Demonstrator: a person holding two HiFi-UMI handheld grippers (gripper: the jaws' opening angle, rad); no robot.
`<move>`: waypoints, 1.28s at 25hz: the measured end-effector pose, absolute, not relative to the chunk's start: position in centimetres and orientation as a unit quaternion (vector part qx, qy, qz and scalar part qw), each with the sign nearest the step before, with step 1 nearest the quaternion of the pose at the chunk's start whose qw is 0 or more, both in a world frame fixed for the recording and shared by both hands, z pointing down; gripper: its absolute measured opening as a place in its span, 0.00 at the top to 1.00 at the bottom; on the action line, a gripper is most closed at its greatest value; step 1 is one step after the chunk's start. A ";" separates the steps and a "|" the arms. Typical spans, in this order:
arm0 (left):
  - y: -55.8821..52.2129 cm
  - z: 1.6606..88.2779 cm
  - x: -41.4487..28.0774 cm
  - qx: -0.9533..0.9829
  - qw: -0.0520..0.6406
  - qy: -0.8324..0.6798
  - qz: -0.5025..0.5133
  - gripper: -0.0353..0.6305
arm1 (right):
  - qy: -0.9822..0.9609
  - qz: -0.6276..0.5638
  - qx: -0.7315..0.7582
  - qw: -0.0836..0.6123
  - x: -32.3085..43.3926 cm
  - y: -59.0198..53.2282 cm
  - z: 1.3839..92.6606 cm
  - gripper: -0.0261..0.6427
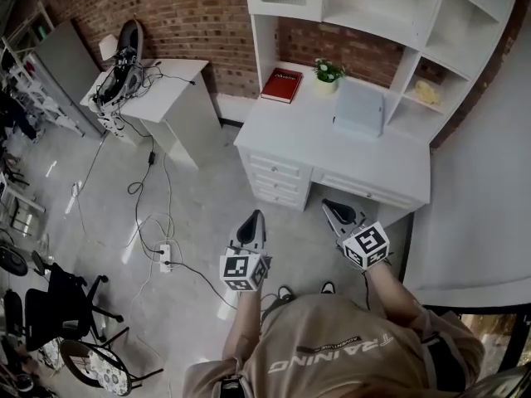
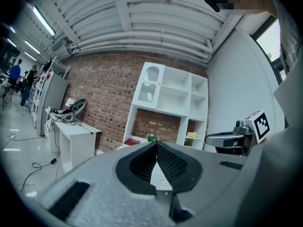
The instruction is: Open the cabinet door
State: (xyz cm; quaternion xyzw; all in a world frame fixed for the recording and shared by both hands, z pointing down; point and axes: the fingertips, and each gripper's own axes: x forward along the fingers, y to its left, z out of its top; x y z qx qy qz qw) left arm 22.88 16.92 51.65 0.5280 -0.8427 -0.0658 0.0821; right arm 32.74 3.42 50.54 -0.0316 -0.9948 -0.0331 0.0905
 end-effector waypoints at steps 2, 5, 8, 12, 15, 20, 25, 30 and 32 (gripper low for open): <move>17.0 52.2 21.9 0.536 0.087 -0.837 -0.065 0.93 | -0.995 -0.028 -0.021 0.097 32.0 3.4 50.9 0.94; 17.0 53.4 21.1 0.552 0.104 -0.826 -0.047 0.93 | -0.995 -0.016 -0.004 0.103 31.1 3.9 51.7 0.94; 16.7 54.1 20.3 0.559 0.112 -0.820 -0.048 0.93 | -0.994 -0.013 -0.004 0.112 30.2 4.1 52.9 0.94; 16.1 54.7 18.8 0.557 0.115 -0.821 -0.047 0.93 | -0.992 -0.007 -0.011 0.125 28.9 3.2 54.3 0.94; 15.2 55.4 17.6 0.548 0.125 -0.826 -0.041 0.93 | -0.992 0.000 -0.022 0.126 27.3 1.8 55.2 0.94; 12.6 55.9 15.3 0.541 0.141 -0.829 -0.030 0.93 | -0.991 -0.025 -0.031 0.130 24.2 -1.2 56.4 0.94; 6.7 54.7 12.9 0.542 0.123 -0.831 0.001 0.93 | -0.992 -0.022 -0.040 0.119 21.3 -7.1 56.5 0.94; 3.4 55.1 11.8 0.536 0.135 -0.833 -0.006 0.93 | -0.989 -0.018 -0.077 0.124 18.4 -10.1 57.0 0.94; 3.1 55.7 10.7 0.522 0.146 -0.840 -0.003 0.93 | -0.989 -0.001 -0.089 0.122 16.9 -10.9 57.4 0.94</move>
